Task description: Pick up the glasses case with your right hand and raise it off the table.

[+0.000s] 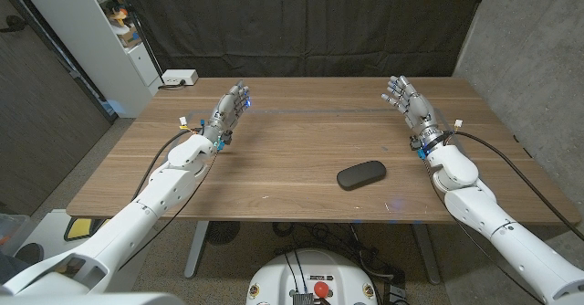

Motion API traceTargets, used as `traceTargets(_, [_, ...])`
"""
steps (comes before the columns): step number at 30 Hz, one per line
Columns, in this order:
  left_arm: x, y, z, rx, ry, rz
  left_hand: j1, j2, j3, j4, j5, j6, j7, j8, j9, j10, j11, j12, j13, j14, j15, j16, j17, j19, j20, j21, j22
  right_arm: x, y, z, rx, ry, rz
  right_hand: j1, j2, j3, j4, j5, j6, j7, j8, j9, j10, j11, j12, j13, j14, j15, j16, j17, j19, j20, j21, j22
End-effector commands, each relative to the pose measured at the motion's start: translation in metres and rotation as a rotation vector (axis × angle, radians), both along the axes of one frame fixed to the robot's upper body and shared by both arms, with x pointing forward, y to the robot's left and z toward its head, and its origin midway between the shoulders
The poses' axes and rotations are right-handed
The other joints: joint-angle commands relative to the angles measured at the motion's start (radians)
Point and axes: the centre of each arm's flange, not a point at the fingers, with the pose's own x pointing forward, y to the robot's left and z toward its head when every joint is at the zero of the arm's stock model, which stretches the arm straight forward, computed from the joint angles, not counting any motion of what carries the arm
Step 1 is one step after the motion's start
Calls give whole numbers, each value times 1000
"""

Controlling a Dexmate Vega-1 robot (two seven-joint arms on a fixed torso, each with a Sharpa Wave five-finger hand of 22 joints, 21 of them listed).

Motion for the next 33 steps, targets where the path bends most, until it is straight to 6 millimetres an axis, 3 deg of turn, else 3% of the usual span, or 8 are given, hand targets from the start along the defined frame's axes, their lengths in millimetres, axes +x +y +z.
traceTargets(1, [-5, -15, 2, -34, -2, 18, 7, 3, 0, -6, -5, 3, 15, 2, 4, 7, 1, 5, 3, 5, 2, 2, 2, -4, 9, 5, 1, 12, -8, 14, -39, -11, 41, 0, 6, 1, -5, 9, 7, 1, 5, 1, 3, 6, 0, 3, 0, 3, 0, 1, 5, -1, -2, 3])
traceTargets(12, [-9, -23, 6, -20, 5, 33, 10, 5, 1, -9, -6, 4, 15, 1, 4, 8, 1, 5, 2, 5, 2, 2, 2, -4, 10, 6, 2, 12, -13, 22, -62, -38, 72, -1, 7, 1, -6, 9, 9, 0, 4, 1, 5, 5, -1, 3, -2, 5, -2, -1, 3, 0, -4, 3])
traceTargets(33, [6, -23, 10, -2, 17, 2, 14, 8, 3, -14, -8, 7, 14, -2, 4, 9, 0, 5, 2, 9, 1, 2, 2, -3, 12, 6, 2, -16, -13, 6, -113, -74, 62, -3, 8, 0, -7, 10, 10, -1, 2, 1, 11, 2, -1, 2, 1, 5, -2, -3, 5, 0, -5, 3])
